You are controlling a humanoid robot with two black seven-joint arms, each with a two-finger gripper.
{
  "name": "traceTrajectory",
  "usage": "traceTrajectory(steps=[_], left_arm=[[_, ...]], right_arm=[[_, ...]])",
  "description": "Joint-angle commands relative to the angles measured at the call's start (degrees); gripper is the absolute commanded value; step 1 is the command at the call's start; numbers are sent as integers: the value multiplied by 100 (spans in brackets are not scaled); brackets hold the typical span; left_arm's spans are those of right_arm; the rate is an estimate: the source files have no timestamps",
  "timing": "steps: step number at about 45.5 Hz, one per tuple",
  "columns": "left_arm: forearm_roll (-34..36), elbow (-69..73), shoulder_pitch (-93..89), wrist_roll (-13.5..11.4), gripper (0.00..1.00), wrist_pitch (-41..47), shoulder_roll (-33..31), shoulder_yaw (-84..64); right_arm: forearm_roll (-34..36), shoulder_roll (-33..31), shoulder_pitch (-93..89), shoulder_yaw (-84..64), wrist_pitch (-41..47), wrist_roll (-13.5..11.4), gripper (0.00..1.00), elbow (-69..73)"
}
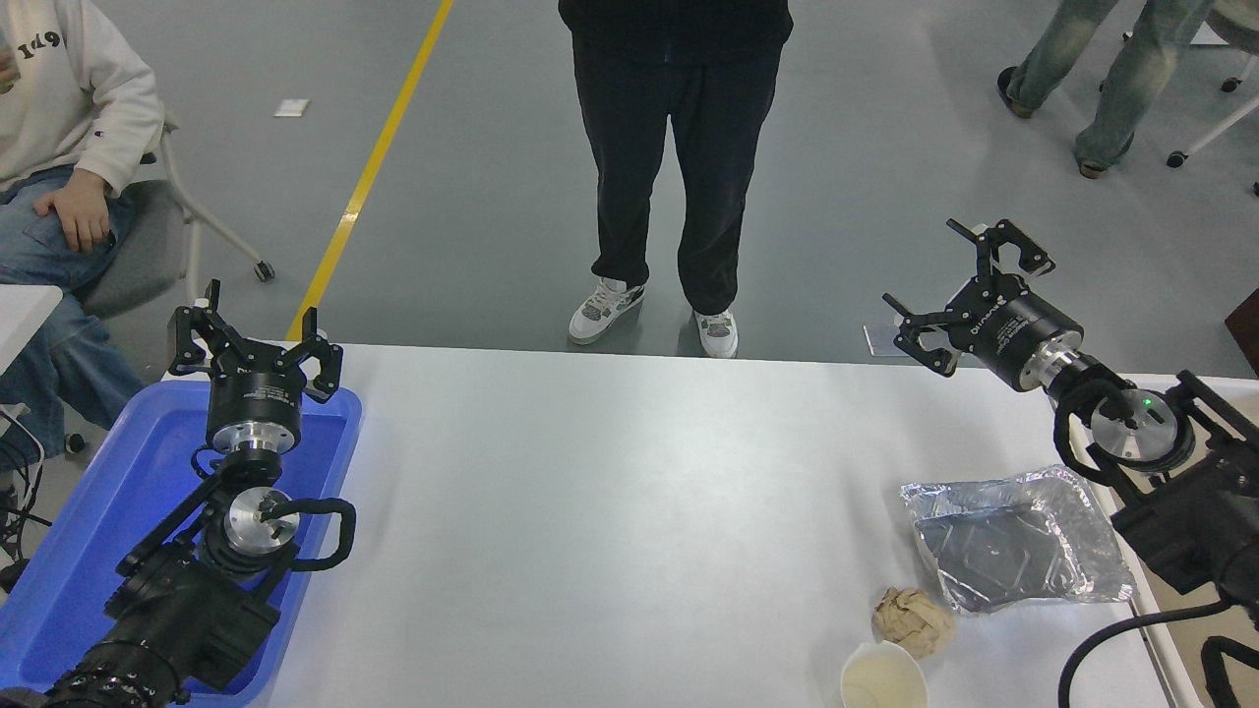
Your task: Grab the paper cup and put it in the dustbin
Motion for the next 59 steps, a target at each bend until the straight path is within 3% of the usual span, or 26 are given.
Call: traceTrajectory(steps=[1,23,42,59], left_arm=[[0,0,0,-1,99,0,7,3],[0,0,0,-1,99,0,7,3],[0,0,0,-1,99,0,7,3],[0,0,0,-1,99,0,7,12]], right_arm=[[-37,-839,46,-523,-36,-154,100,854],[-925,-3248,590,-1919,8,-277,100,2858],[-1417,-4461,3138,-5004,34,-277,100,4028],[-1742,-4963,6232,-8299,210,-277,100,5161]])
